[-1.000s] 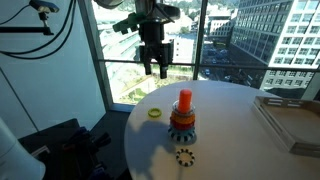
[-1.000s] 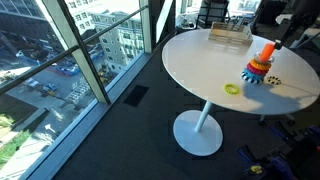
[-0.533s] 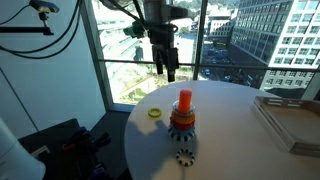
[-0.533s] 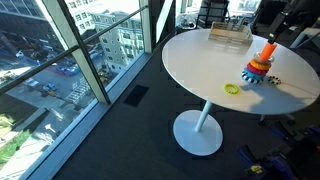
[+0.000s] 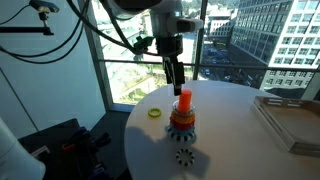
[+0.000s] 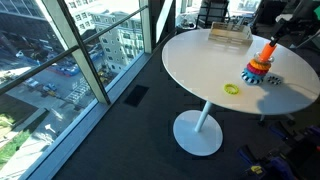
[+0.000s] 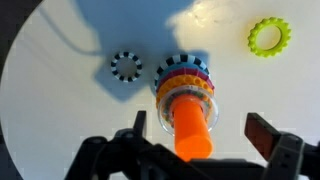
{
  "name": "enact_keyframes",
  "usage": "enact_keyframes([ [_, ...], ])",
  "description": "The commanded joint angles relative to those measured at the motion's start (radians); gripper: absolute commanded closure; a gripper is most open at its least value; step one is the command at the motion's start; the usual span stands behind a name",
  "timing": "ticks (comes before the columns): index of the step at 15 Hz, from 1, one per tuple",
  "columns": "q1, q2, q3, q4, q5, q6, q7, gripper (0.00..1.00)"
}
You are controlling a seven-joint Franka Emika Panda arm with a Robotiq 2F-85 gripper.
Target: Remove the clear ring from the rings stacking stand and put it on the table close to the green ring
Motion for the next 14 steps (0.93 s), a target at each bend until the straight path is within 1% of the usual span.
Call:
enact_keyframes([
  [1,-0.006,0.025,-0.001,-0.020,0.002,0.087,0.050,0.00],
  [4,-0.003,0.045,0.001,-0.028,-0.001,0.127,0.073,0.00],
  [6,0.000,0.046,-0.003,-0.025,0.001,0.110,0.046,0.00],
  [11,0.000,0.052,-0.003,-0.024,0.000,0.111,0.046,0.00],
  [12,-0.002,0.063,-0.002,-0.020,-0.017,0.112,0.068,0.00],
  [14,-0.002,0.070,-0.003,-0.023,-0.015,0.117,0.069,0.00],
])
